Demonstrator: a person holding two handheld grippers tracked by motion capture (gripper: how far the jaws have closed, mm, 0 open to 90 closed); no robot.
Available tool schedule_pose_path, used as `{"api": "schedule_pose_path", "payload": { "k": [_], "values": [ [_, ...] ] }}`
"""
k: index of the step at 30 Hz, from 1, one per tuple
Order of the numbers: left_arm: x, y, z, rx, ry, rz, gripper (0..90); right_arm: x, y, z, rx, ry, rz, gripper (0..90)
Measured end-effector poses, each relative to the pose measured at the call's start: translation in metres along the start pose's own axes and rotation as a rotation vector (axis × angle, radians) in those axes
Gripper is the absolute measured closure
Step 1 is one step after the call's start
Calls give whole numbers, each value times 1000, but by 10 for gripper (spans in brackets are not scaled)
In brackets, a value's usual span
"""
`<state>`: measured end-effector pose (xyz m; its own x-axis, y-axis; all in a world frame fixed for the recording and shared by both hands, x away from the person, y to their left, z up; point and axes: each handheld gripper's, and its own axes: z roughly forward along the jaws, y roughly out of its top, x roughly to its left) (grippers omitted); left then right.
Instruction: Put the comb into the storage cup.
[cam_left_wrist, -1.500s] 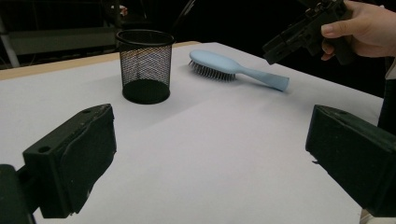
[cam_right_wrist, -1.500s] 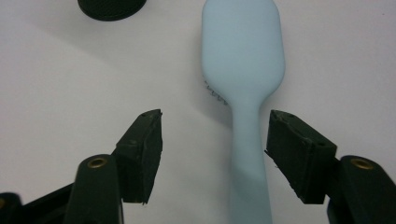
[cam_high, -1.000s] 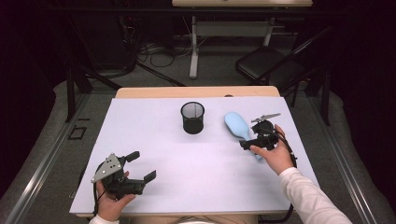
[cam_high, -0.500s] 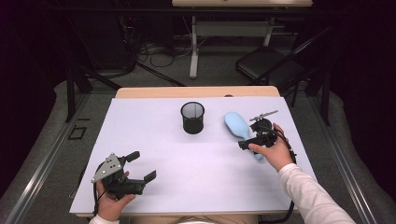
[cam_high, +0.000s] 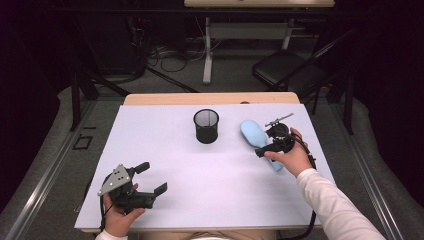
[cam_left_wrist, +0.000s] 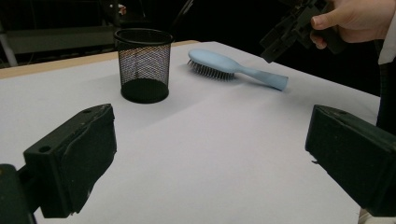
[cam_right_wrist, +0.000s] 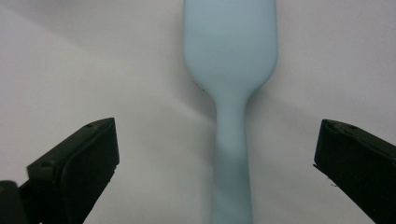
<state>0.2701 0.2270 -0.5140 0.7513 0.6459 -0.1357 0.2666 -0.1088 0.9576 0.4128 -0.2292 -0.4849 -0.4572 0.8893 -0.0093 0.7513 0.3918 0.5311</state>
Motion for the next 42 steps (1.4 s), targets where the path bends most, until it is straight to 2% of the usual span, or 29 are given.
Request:
{"api": "schedule_pose_path", "payload": {
  "k": [6, 12, 16, 21, 22, 23, 25, 28, 29, 35, 36, 41, 42],
  "values": [
    [0, 0, 0, -3, 1, -1, 23, 1, 4, 9, 41, 2, -18, 0],
    [0, 0, 0, -3, 1, -1, 23, -1, 7, 19, 70, -10, -12, 5],
    [0, 0, 0, -4, 1, -4, 23, -3, 9, 23, 86, -3, 2, 27],
    [0, 0, 0, 0, -2, 0, 23, -7, 10, 30, 100, 9, -2, 78],
    [0, 0, 0, -1, -2, -1, 23, -7, 11, 29, 127, 4, 2, 78],
    [0, 0, 0, 0, -2, -1, 23, -8, 10, 32, 114, 7, 2, 78],
    [0, 0, 0, -1, -5, -1, 23, -9, 11, 34, 126, 5, -1, 82],
    [0, 0, 1, 0, -5, 0, 23, -11, 11, 39, 111, 18, 3, 136],
    [0, 0, 1, 0, -6, -1, 23, -11, 11, 39, 131, 12, 2, 137],
    [0, 0, 1, 0, -6, -1, 23, -15, 11, 46, 141, 21, 6, 152],
    [0, 0, 1, 0, -6, -2, 23, -16, 12, 46, 159, 18, -4, 159],
    [0, 0, 1, 1, -8, -2, 23, -18, 11, 50, 143, 29, 6, 207],
    [0, 0, 1, 2, -8, -2, 23, -19, 12, 51, 148, 27, -4, 220]
  ]
}}
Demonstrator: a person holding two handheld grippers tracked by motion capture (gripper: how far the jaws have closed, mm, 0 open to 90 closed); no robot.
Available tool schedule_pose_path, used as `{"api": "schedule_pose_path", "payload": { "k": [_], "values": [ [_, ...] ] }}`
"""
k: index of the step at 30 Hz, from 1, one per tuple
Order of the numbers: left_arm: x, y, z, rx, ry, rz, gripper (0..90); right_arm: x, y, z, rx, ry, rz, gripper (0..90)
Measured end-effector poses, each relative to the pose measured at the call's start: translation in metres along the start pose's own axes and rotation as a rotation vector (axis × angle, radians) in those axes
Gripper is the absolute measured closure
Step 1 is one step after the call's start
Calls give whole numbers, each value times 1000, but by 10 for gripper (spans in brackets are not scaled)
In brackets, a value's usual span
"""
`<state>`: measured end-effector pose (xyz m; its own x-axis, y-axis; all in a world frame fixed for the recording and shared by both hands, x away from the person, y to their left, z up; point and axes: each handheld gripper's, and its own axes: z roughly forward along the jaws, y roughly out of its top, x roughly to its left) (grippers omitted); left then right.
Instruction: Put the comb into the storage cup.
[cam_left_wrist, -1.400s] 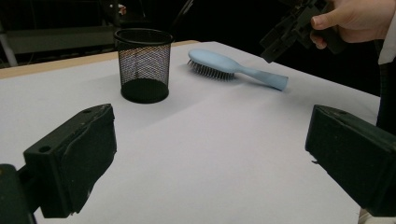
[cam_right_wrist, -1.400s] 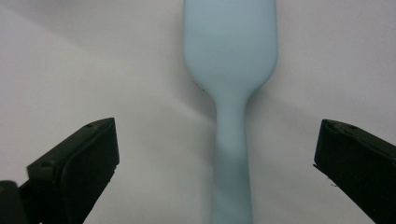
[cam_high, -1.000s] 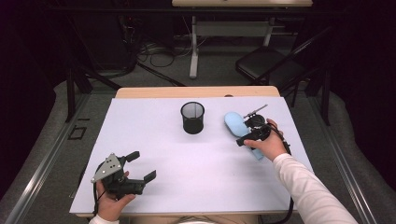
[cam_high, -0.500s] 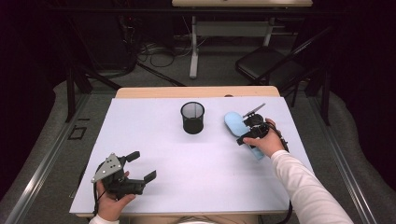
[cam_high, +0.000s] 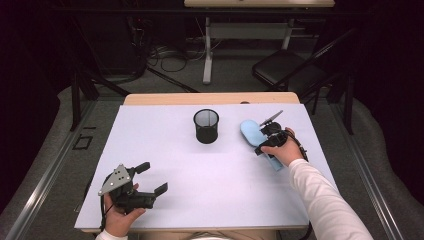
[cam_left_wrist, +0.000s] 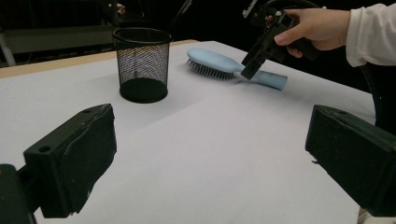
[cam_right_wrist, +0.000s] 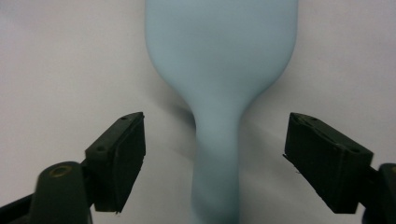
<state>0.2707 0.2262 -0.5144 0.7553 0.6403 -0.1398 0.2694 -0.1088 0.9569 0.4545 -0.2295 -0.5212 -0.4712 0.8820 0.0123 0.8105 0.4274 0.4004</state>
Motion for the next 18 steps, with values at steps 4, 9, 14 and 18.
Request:
{"api": "schedule_pose_path", "payload": {
  "k": [4, 9, 14, 18],
  "values": [
    [0, 0, 0, 0, -1, -1, 23, -2, 1, 2, -11, 8, 0, 289],
    [0, 0, 0, 1, -2, -1, 23, -6, 1, 2, -1, 13, 0, 373],
    [0, 0, 0, 1, -1, -1, 23, -9, 0, 3, -11, 14, 38, 433],
    [0, 0, 0, 3, 0, -5, 23, -12, 0, 3, 0, 18, 32, 435]
  ]
}}
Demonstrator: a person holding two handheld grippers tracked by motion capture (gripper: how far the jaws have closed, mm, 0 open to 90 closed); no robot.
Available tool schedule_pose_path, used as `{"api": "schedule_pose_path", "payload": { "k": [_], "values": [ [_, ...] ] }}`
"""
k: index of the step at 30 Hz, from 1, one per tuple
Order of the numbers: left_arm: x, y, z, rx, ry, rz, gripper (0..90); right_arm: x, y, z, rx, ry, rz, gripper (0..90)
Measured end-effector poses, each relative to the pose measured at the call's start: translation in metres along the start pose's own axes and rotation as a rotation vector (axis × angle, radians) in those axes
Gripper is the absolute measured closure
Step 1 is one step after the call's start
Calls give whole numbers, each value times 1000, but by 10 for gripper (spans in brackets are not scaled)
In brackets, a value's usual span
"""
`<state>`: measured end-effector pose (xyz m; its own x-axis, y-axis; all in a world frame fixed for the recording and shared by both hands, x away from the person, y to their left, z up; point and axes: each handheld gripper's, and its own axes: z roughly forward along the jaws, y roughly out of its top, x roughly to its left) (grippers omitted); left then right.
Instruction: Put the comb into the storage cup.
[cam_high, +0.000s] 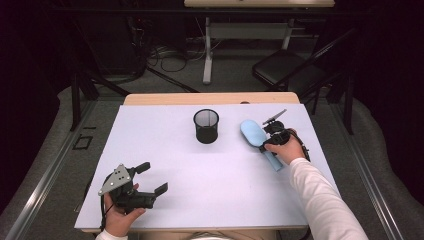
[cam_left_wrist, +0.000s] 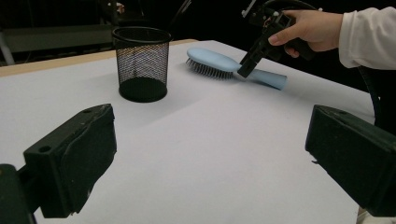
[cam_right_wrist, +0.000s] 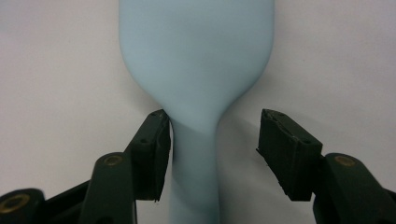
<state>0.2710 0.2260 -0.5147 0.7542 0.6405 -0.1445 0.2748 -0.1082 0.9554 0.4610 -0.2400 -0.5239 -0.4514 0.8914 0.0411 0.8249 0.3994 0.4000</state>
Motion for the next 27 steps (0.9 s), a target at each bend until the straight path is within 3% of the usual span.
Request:
{"api": "schedule_pose_path", "payload": {
  "k": [5, 6, 9, 14, 27],
  "values": [
    [0, 0, 0, -1, 1, -1, 23, 1, 0, 1, -18, 5, -14, 458],
    [0, 0, 0, -1, 1, -1, 23, 1, 0, 0, 5, 1, -9, 458],
    [0, 0, 0, -1, 0, -1, 23, 1, 0, 2, -2, -1, -21, 488],
    [0, 0, 0, -1, 1, -1, 23, 3, 0, 2, 35, 7, -16, 550],
    [0, 0, 0, 1, -3, -3, 23, 8, -1, 7, 8, 10, -46, 645]
  ]
}}
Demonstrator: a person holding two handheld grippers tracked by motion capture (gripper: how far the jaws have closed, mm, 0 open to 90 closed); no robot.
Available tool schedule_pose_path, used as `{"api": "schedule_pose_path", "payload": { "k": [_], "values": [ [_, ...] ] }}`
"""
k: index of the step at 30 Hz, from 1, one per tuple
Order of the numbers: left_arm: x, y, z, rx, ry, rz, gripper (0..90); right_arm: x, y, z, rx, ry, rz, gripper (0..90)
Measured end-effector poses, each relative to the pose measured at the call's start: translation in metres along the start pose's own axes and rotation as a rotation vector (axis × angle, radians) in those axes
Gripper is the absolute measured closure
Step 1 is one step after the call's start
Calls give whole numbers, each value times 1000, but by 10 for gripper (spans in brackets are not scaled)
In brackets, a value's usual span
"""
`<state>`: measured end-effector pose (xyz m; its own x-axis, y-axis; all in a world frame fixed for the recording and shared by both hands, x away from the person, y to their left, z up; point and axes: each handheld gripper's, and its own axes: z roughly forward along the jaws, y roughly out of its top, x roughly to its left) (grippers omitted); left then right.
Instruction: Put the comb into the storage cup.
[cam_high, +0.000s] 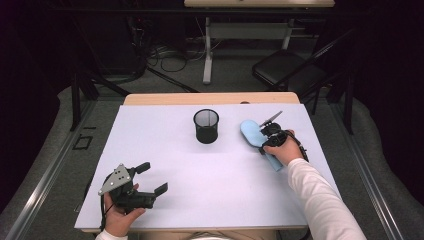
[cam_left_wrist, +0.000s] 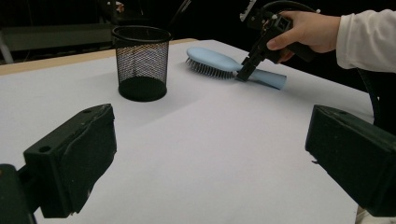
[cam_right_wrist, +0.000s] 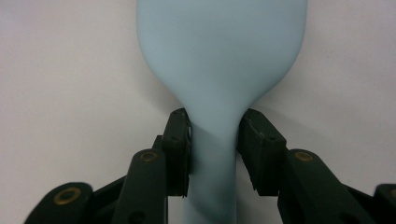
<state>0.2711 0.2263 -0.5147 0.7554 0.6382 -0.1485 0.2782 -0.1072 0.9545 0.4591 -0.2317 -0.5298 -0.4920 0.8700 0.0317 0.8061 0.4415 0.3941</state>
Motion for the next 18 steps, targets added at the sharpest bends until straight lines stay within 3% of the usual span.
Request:
{"api": "schedule_pose_path", "payload": {
  "k": [1, 4, 9, 10, 12, 14, 15, 16, 18],
  "values": [
    [0, 0, 0, 1, -1, 0, 23, 0, 1, -1, 22, -8, -6, 646],
    [0, 0, 0, 1, 0, 1, 23, 1, 1, 1, 4, -1, 1, 660],
    [0, 0, 0, 0, 0, 0, 23, 0, 1, 0, 31, 2, 2, 672],
    [0, 0, 0, 1, 0, 0, 23, 0, 1, 2, 6, 9, 10, 673],
    [0, 0, 0, 0, 1, 1, 23, 1, 1, 1, 14, 10, 37, 675],
    [0, 0, 0, 1, 0, 0, 23, 0, 2, 1, 30, 5, 11, 676],
    [0, 0, 0, 2, 0, 2, 23, 0, 1, 2, 11, 12, 19, 677],
    [0, 0, 0, 1, 1, 2, 23, 1, 2, 1, 32, 8, 23, 678],
    [0, 0, 0, 3, 0, 2, 23, -1, 2, 2, 11, 14, 10, 679]
  ]
}}
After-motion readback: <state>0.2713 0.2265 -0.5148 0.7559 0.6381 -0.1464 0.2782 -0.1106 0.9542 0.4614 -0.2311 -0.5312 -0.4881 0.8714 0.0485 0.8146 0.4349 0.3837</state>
